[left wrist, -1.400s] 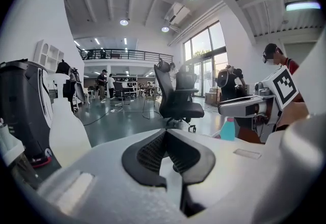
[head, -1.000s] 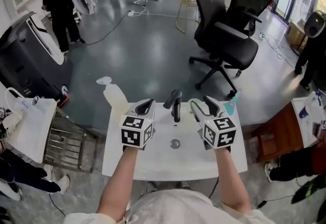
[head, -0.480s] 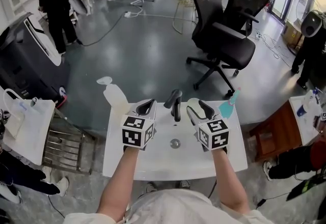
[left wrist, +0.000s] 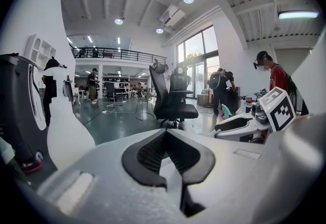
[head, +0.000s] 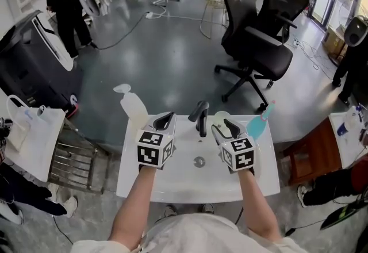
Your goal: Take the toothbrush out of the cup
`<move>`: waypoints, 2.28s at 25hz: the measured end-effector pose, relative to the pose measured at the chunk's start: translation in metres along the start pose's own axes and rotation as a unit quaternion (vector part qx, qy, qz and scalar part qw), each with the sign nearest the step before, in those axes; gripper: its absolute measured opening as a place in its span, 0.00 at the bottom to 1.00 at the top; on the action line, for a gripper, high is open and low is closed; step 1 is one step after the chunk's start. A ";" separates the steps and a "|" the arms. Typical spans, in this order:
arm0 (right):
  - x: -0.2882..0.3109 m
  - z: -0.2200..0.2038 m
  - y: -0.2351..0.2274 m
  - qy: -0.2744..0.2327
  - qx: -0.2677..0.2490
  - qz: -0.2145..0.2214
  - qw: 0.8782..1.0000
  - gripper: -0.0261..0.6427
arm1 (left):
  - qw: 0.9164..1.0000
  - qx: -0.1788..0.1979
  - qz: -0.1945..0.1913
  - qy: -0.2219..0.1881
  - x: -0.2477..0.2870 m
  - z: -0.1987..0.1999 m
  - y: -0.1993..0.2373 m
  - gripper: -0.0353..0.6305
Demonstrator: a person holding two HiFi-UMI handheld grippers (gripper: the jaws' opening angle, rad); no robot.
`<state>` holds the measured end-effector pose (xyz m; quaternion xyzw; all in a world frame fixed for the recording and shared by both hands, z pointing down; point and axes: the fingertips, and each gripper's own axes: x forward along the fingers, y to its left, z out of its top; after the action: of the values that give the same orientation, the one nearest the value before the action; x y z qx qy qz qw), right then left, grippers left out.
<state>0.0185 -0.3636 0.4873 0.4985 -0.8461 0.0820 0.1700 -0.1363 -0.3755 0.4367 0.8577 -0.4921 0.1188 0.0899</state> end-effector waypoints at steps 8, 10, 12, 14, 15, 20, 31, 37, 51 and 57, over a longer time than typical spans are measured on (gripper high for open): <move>0.009 -0.015 -0.003 0.018 -0.003 -0.001 1.000 0.31 | 1.000 -0.002 0.010 0.003 -0.004 -0.002 0.006 0.06; 0.012 -0.019 -0.005 0.020 -0.004 -0.004 1.000 0.30 | 1.000 -0.002 0.012 0.003 -0.004 -0.001 0.008 0.06; 0.015 -0.023 -0.007 0.023 -0.002 -0.007 1.000 0.28 | 1.000 -0.002 0.013 0.003 -0.004 -0.002 0.009 0.06; 0.018 -0.026 -0.009 0.026 -0.002 -0.008 1.000 0.27 | 1.000 -0.002 0.015 0.004 -0.003 -0.003 0.010 0.06; 0.020 -0.027 -0.009 0.027 -0.002 -0.009 1.000 0.27 | 1.000 -0.002 0.016 0.004 -0.002 -0.003 0.011 0.06; 0.027 -0.031 -0.016 0.033 -0.010 -0.013 0.999 0.25 | 1.000 -0.004 0.022 0.007 0.002 -0.003 0.017 0.06; 0.028 -0.043 -0.026 0.042 -0.016 -0.035 0.998 0.17 | 1.000 -0.008 0.020 0.010 0.008 -0.008 0.019 0.06; 0.027 -0.042 -0.030 0.044 -0.029 -0.044 0.998 0.10 | 1.000 -0.008 0.018 0.012 0.010 -0.008 0.018 0.06; 0.021 -0.026 -0.033 0.029 -0.039 -0.050 0.998 0.09 | 1.000 -0.005 0.016 0.009 0.006 -0.004 0.016 0.06; 0.016 -0.009 -0.031 0.014 -0.042 -0.050 0.998 0.09 | 1.000 -0.005 0.017 0.008 0.002 -0.003 0.016 0.06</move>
<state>0.0404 -0.3895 0.5009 0.5316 -0.8202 0.0443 0.2065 -0.1496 -0.3845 0.4408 0.8478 -0.5064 0.1248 0.0960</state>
